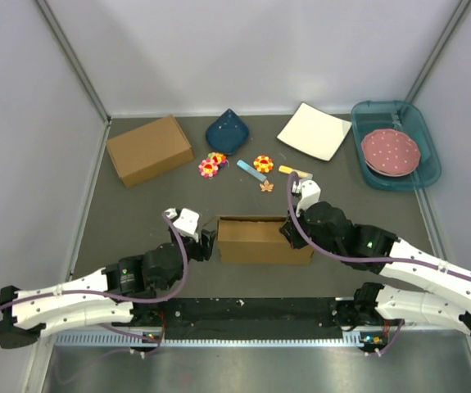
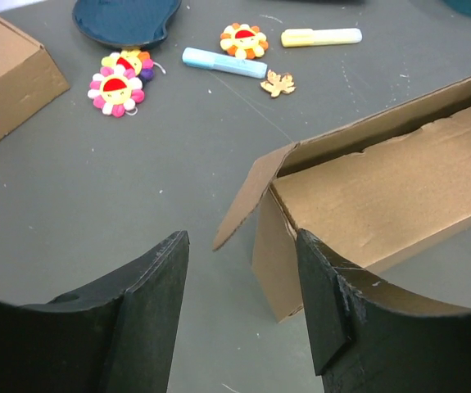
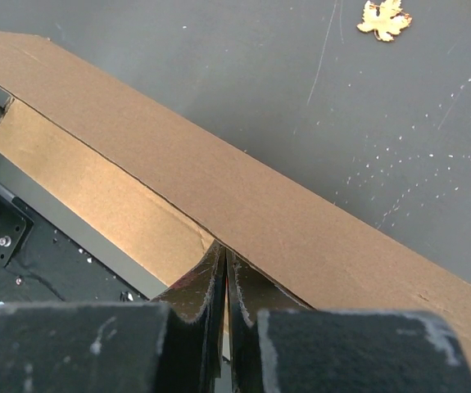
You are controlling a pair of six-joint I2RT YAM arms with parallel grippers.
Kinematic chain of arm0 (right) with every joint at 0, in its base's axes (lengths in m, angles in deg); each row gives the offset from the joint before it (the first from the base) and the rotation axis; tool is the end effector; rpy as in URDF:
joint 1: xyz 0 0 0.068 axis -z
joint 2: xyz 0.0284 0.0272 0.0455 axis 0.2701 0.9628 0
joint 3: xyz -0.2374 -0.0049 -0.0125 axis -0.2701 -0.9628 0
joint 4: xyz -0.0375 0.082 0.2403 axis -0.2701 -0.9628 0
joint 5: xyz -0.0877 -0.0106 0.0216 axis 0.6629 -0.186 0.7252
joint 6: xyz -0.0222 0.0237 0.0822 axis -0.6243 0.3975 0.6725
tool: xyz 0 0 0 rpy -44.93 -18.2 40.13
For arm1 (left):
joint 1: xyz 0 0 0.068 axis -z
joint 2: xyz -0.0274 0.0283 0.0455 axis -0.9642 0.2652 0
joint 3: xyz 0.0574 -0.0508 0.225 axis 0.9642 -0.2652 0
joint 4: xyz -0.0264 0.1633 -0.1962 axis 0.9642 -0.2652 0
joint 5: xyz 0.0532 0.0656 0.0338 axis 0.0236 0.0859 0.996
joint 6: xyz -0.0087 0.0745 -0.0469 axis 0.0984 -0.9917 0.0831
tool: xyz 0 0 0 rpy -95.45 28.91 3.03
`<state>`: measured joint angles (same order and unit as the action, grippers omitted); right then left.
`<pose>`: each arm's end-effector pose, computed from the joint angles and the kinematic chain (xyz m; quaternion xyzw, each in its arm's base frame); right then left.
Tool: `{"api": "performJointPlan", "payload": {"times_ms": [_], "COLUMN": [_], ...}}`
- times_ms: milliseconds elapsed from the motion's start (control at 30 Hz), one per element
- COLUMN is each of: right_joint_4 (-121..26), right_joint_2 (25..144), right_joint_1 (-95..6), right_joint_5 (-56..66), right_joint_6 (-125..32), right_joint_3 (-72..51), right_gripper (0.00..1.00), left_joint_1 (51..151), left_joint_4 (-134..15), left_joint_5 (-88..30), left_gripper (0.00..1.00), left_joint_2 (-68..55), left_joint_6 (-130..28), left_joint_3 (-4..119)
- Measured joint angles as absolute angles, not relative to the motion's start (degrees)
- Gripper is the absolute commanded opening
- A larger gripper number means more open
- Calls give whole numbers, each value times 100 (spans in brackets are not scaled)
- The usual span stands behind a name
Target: Fold the paper box
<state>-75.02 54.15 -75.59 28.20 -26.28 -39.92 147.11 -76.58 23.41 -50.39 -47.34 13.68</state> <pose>0.1422 0.2027 0.2508 -0.1807 0.8524 0.2404 0.4278 0.1101 -0.1661 0.2411 0.1607 0.7631 -0.1603 0.6051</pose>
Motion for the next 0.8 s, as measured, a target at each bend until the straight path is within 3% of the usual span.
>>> {"api": "performJointPlan", "payload": {"times_ms": [433, 800], "right_joint_4": [-7504, -7502], "right_joint_2": [5415, 5415], "right_joint_1": [-7564, -7566], "right_joint_5": [2820, 2809], "right_joint_6": [-2628, -2587], "right_joint_3": [-3992, -3994], "right_gripper": [0, 0], "left_joint_1": [14669, 14663], "left_joint_4": [-7289, -7284], "left_joint_5": [2312, 2059], "left_gripper": [18, 1], "left_joint_2": [-5019, -5017], "left_joint_6": [-5209, -5176], "left_joint_3": [1405, 1507]}}
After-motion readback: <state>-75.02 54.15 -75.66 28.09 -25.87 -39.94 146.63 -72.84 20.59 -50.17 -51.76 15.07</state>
